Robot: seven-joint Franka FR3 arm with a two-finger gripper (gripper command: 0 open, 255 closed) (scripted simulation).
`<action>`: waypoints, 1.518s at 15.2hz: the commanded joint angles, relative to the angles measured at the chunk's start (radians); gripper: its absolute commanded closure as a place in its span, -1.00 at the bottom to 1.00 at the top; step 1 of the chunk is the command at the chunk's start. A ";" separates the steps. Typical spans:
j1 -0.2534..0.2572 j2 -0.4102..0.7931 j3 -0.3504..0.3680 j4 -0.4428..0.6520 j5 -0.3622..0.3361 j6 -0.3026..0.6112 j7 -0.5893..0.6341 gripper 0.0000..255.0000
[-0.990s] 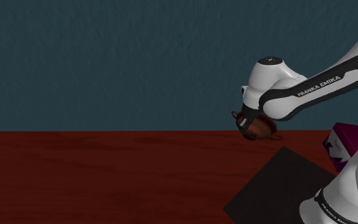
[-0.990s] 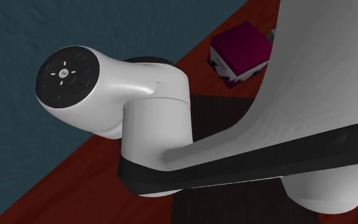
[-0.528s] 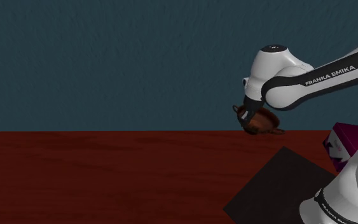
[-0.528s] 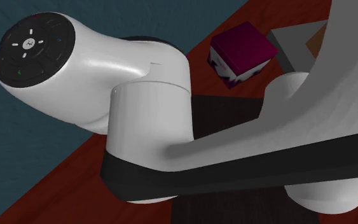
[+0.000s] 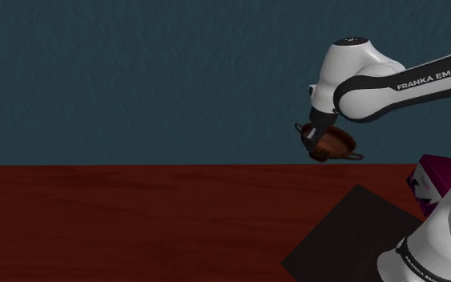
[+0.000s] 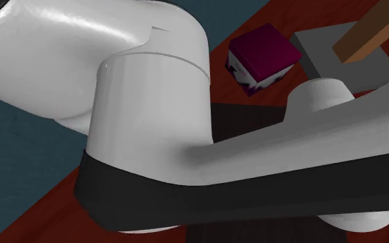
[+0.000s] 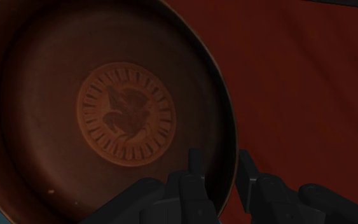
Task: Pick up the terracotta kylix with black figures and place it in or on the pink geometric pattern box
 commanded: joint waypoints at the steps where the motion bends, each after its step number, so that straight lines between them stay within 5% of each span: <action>1: 0.002 -0.016 0.002 0.016 0.003 -0.031 -0.002 1.00; 10: 0.007 -0.065 0.008 0.103 0.016 -0.167 -0.015 1.00; 23: -0.183 -0.525 -0.180 -0.095 -0.140 -0.400 -0.279 1.00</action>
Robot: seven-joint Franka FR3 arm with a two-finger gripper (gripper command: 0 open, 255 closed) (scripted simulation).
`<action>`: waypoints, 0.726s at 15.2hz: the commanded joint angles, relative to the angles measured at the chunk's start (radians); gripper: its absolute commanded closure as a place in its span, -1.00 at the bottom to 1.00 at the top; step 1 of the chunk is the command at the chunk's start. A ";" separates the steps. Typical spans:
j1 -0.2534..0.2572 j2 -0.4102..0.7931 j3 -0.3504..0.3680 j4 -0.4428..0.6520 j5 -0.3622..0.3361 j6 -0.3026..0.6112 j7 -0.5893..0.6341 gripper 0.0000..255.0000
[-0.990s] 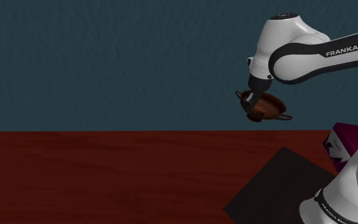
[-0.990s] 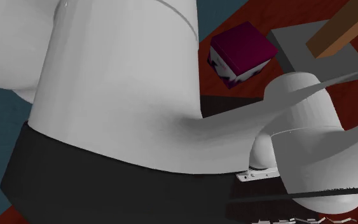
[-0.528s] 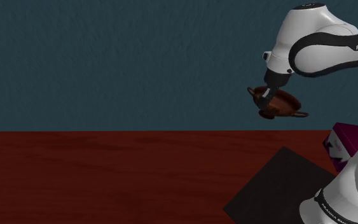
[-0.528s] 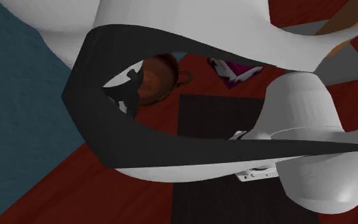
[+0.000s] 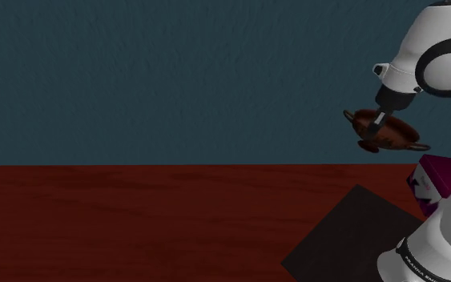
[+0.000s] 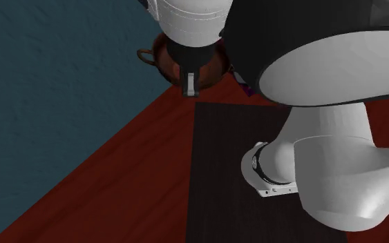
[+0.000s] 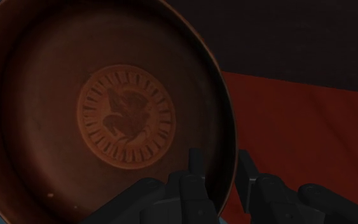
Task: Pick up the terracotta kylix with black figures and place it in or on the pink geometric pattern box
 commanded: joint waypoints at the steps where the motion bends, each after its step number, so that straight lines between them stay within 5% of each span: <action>1: -0.037 -0.064 -0.033 -0.013 -0.031 -0.046 -0.050 1.00; 11: -0.225 -0.256 -0.241 0.013 -0.215 -0.221 -0.324 1.00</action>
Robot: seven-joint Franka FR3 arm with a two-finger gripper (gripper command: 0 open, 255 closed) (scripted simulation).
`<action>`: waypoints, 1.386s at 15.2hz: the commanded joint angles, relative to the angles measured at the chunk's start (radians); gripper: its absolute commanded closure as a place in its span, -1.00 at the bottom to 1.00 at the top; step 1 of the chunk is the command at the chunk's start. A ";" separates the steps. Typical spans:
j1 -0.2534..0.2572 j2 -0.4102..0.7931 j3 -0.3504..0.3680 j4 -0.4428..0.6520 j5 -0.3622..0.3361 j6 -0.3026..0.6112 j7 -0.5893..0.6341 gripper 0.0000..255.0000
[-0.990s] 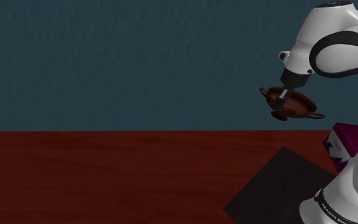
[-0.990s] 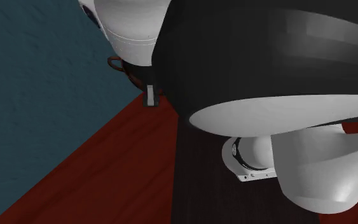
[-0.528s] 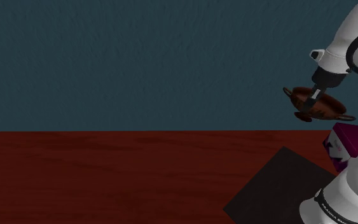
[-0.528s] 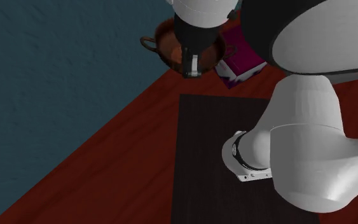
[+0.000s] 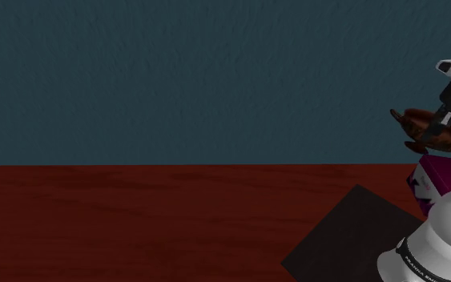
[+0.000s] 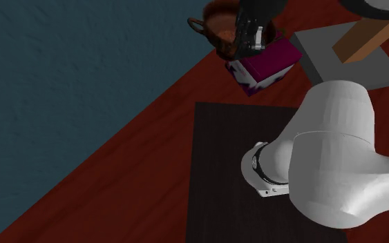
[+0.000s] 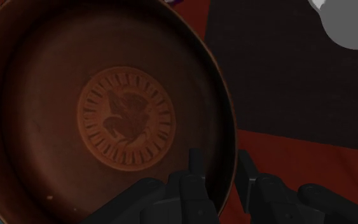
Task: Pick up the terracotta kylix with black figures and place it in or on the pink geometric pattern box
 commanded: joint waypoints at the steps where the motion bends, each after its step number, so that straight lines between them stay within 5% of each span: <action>1: -0.036 -0.033 -0.038 0.012 -0.037 -0.034 -0.057 1.00; 13: -0.127 -0.029 -0.301 0.225 -0.253 -0.128 -0.370 1.00; 21: -0.157 -0.054 -0.380 0.134 -0.327 -0.058 -0.365 1.00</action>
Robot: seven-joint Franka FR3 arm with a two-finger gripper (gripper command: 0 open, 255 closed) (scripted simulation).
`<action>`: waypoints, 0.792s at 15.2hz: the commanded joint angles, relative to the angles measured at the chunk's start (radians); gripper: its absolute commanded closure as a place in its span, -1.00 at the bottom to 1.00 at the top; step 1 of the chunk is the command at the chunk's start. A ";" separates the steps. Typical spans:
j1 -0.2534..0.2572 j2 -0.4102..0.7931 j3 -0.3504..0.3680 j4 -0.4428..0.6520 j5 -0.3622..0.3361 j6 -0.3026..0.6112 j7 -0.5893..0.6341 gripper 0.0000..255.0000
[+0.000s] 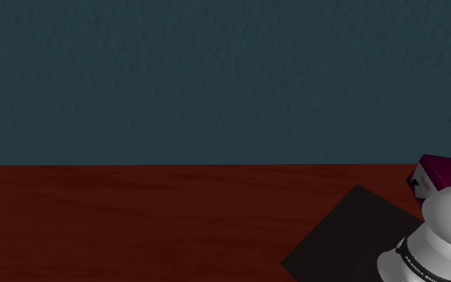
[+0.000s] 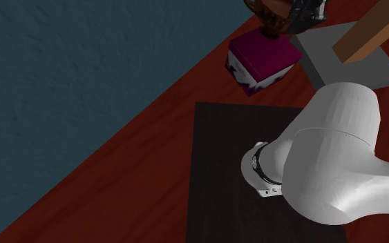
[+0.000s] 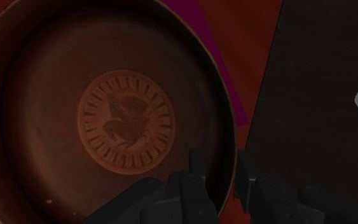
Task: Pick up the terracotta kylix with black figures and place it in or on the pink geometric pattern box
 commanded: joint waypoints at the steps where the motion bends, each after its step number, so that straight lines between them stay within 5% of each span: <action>1: -0.008 -0.006 -0.018 -0.022 -0.018 0.017 0.003 1.00; 12: -0.045 -0.011 -0.154 -0.125 -0.144 0.121 0.011 1.00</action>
